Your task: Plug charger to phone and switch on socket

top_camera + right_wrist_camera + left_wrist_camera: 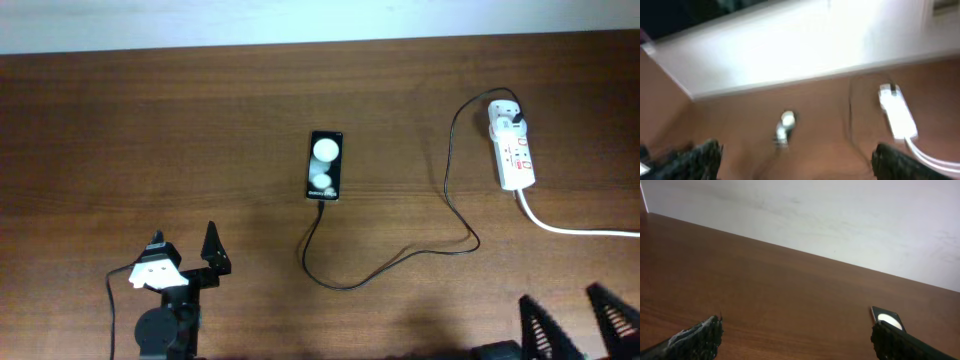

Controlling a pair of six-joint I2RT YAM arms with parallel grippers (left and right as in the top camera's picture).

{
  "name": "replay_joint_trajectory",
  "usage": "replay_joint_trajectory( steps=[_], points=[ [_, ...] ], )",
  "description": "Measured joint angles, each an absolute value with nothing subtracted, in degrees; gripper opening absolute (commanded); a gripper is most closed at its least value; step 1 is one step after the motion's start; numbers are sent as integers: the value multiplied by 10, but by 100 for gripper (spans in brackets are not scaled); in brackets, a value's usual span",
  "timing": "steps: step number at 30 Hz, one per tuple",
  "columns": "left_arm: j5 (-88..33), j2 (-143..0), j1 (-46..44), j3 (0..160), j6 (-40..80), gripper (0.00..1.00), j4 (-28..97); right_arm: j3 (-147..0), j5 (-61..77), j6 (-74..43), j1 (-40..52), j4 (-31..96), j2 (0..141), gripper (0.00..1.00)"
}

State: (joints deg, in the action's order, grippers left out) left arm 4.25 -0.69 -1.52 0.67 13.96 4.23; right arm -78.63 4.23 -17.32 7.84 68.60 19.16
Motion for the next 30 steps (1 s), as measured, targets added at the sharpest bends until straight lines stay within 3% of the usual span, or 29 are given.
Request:
replay_joint_trajectory(
  steps=[12,22,30],
  points=[
    [43,-6,-15,7,140,99,42,-786,-51,-173,78,287,190,98],
    [43,-6,-15,7,140,99,42,-785,-62,-149,79,360,126,98],
    [43,-6,-15,7,140,99,42,-773,-54,-24,49,359,58,99]
  ],
)
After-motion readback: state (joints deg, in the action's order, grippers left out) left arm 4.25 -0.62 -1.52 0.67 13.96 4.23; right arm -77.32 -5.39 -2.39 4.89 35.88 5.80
